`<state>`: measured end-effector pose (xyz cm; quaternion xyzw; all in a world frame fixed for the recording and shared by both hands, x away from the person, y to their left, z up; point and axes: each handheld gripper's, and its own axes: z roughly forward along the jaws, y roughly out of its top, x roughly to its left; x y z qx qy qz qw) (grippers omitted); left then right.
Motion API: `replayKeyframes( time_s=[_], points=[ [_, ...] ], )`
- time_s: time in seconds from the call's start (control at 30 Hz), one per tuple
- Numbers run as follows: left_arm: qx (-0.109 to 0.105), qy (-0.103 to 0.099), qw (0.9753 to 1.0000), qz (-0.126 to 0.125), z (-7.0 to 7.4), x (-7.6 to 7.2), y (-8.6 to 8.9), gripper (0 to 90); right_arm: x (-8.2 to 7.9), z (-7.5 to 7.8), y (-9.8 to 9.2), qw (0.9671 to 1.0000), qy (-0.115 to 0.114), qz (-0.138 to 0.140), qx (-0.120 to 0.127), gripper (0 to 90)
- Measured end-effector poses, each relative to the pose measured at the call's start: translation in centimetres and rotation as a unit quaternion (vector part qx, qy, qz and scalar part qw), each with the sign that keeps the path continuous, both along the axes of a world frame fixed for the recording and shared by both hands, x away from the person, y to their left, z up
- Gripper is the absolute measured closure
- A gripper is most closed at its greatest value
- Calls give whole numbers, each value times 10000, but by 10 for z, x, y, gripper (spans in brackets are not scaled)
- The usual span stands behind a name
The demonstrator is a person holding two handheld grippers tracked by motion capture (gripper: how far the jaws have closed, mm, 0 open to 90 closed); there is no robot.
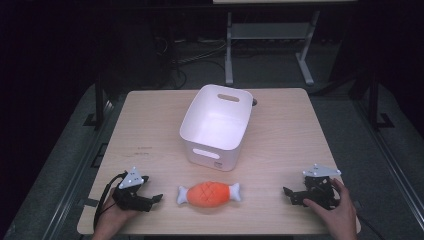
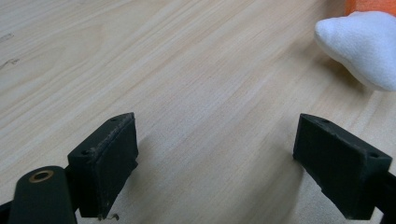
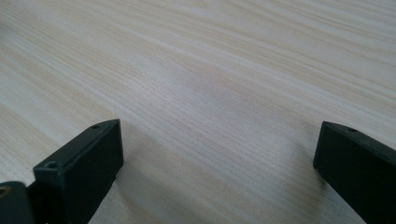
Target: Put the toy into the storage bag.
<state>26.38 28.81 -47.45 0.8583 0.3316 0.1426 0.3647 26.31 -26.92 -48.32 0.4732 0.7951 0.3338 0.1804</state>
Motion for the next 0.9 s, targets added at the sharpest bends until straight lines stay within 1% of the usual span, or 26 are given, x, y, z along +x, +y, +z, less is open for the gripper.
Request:
replayKeyframes(
  time_s=[0.17, 0.27, 0.33, 0.4, 0.43, 0.47, 0.5, 0.6, 0.63, 0.67, 0.8, 0.83, 0.9],
  points=[
    [-96, 37, 9999, 5, 1, 0, 2, 144, 0, 0, 0, 10000, -2, 4, -1, 9],
    [-132, 30, 9999, -44, 3, -1, 4, 204, 0, 0, 0, 10000, 0, 1, 2, 9],
    [-145, 2, 9998, -98, 6, -1, 5, 223, 0, 0, 0, 10000, 1, 2, 2, 9],
    [-230, -26, 9996, -147, 10, -1, 6, 264, 0, 0, 0, 10000, -1, 3, -2, 9],
    [-295, -43, 9994, -174, 12, -1, 6, 296, 0, 0, 0, 10000, 1, 2, -1, 9],
    [-316, -55, 9993, -208, 14, -1, 7, 331, 0, 0, 0, 10000, 0, 2, -2, 9],
    [-403, -71, 9990, -201, 17, -1, 8, 368, 0, 0, 0, 10000, 0, -1, -2, 9],
    [-532, -37, 9981, -295, 25, 1, 7, 528, 0, 0, 0, 10000, -1, 0, 0, 9],
    [-538, -26, 9980, -319, 26, 1, 7, 596, 0, 0, 0, 10000, 1, 0, 0, 9],
    [-553, 23, 9978, -364, 28, 3, 6, 636, 0, 0, 0, 10000, 1, 1, 0, 9],
    [-546, 206, 9970, -517, 31, 7, 3, 859, 0, 0, 0, 10000, -4, 2, -1, 9],
    [-520, 215, 9969, -544, 32, 8, 2, 897, 0, 0, 0, 10000, -2, 3, 0, 9],
    [-498, 284, 9965, -608, 33, 9, -2, 897, 0, 0, 0, 10000, 0, 1, 1, 9]
  ],
)
